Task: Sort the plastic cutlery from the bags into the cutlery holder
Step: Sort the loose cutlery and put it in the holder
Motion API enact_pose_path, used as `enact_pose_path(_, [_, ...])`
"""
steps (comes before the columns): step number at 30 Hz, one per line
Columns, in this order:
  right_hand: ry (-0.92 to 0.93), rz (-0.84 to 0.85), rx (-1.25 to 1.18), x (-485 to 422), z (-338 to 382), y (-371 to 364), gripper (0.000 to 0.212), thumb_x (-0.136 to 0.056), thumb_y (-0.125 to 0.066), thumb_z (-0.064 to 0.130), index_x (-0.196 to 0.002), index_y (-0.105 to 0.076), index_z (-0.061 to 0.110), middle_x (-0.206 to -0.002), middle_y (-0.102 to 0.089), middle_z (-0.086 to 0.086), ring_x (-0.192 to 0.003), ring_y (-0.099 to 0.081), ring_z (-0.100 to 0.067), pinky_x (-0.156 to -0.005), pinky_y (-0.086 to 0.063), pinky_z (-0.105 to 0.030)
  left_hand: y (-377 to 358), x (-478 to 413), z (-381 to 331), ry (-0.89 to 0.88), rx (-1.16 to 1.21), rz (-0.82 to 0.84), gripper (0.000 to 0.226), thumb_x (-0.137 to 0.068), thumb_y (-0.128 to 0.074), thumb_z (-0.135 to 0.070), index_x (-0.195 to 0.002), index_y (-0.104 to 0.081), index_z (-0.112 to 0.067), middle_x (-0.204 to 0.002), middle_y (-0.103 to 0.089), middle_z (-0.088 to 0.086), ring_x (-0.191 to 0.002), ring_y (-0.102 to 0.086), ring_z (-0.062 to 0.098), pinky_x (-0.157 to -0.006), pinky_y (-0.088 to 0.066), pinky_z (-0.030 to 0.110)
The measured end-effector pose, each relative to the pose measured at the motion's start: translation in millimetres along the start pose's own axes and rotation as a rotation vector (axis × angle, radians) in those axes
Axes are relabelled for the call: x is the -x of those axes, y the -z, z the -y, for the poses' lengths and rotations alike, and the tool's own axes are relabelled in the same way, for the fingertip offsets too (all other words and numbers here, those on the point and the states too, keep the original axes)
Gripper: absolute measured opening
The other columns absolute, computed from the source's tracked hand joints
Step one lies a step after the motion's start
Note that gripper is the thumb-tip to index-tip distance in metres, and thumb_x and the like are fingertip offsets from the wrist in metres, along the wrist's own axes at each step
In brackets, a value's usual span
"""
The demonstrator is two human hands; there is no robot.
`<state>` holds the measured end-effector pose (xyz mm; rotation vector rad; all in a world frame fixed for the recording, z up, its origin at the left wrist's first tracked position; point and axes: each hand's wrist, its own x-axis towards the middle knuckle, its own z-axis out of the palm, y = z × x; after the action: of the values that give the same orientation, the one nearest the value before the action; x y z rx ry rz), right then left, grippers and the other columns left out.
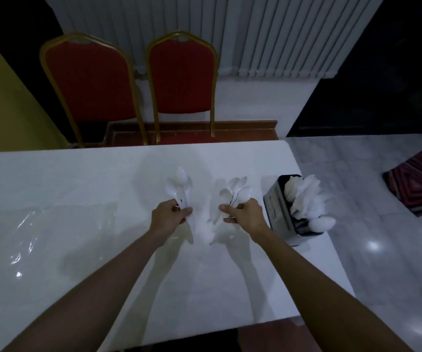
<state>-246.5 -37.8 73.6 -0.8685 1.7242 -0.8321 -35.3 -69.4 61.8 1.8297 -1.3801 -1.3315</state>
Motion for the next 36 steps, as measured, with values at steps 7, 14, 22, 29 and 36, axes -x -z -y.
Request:
enact_pose_path(7, [0.158,-0.144,-0.178,45,17,81,0.028,-0.074,-0.082,0.01,-0.086,-0.066,-0.009,-0.08,-0.069,-0.025,-0.075,-0.071,-0.026,-0.065,-0.061,-0.032,-53,13,-64,-0.192,0.104,0.191,0.017,-0.079,-0.075,-0.022,-0.086,-0.071,-0.008,-0.084,-0.074,0.005,-0.079,-0.072,0.016,-0.079,-0.059,0.031])
enact_pose_path(14, [0.202,-0.317,-0.145,73,-4,167,0.025,-0.075,-0.081,0.01,-0.095,-0.067,0.004,-0.084,-0.074,-0.006,-0.074,-0.072,-0.01,-0.06,-0.058,-0.023,-128,45,-104,-0.22,0.212,0.376,0.01,-0.078,-0.077,-0.018,-0.082,-0.07,-0.011,-0.083,-0.073,0.004,-0.081,-0.07,0.016,-0.072,-0.057,0.021])
enact_pose_path(22, [0.133,-0.376,-0.275,63,-33,195,0.028,-0.08,-0.075,0.006,-0.104,-0.061,0.002,-0.092,-0.072,-0.014,-0.074,-0.074,-0.02,-0.058,-0.059,-0.029,-193,57,-107,-0.16,0.159,0.404,0.013,-0.076,-0.077,-0.023,-0.085,-0.074,-0.015,-0.086,-0.076,0.001,-0.083,-0.072,0.015,-0.085,-0.058,0.036])
enact_pose_path(29, [0.157,-0.412,-0.042,57,-46,204,0.016,-0.08,-0.077,0.014,-0.088,-0.066,0.006,-0.081,-0.073,-0.011,-0.067,-0.073,-0.018,-0.062,-0.062,-0.035,-210,64,-112,-0.341,-0.104,0.27,0.013,-0.079,-0.075,-0.023,-0.082,-0.071,-0.011,-0.08,-0.07,0.0,-0.078,-0.065,0.013,-0.066,-0.043,0.019])
enact_pose_path(36, [0.234,-0.415,-0.036,57,-50,198,0.015,-0.076,-0.08,0.017,-0.082,-0.066,0.016,-0.077,-0.072,-0.004,-0.073,-0.072,-0.017,-0.071,-0.06,-0.044,-225,64,-108,-0.523,-0.304,0.272,0.015,-0.082,-0.07,-0.023,-0.082,-0.066,-0.008,-0.072,-0.062,-0.001,-0.07,-0.06,0.015,-0.061,-0.04,0.018])
